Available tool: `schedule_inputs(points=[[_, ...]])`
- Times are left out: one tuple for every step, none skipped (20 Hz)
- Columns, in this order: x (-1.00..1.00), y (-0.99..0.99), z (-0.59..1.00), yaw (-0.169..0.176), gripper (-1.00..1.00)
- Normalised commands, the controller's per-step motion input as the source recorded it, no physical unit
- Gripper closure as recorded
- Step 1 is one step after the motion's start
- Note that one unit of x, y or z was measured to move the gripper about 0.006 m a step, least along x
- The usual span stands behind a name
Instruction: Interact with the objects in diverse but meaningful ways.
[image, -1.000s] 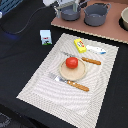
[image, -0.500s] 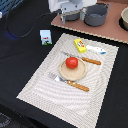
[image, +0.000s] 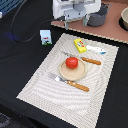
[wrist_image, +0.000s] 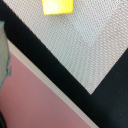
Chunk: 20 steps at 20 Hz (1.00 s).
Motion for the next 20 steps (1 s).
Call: schedule_inputs(points=[[0.31,-0.02,-0.27,-0.015,-1.00],[0.34,0.00,-0.26,-0.012,-1.00],[0.35,0.00,-0.28,-0.007,-1.00],[0.34,0.00,-0.29,-0.003,-1.00],[0.31,0.00,-0.32,0.000,-1.00],[0.27,0.00,-0.34,0.000,-1.00],[0.29,0.00,-0.35,0.000,-1.00],[0.28,0.00,-0.36,0.000,-1.00],[0.27,0.00,-0.36,0.000,-1.00],[0.28,0.00,-0.36,0.000,-1.00],[0.25,0.00,-0.36,0.000,-1.00],[0.30,0.00,-0.33,0.000,-1.00],[0.26,0.00,-0.36,0.000,-1.00],[0.30,0.00,-0.34,0.000,-1.00],[0.26,0.00,-0.36,0.000,-1.00],[0.24,0.00,-0.36,0.000,-1.00],[0.25,0.00,-0.35,0.000,-1.00],[0.22,0.00,-0.36,0.000,-1.00],[0.17,0.00,-0.39,0.000,1.00],[0.17,0.00,-0.39,0.000,1.00]])
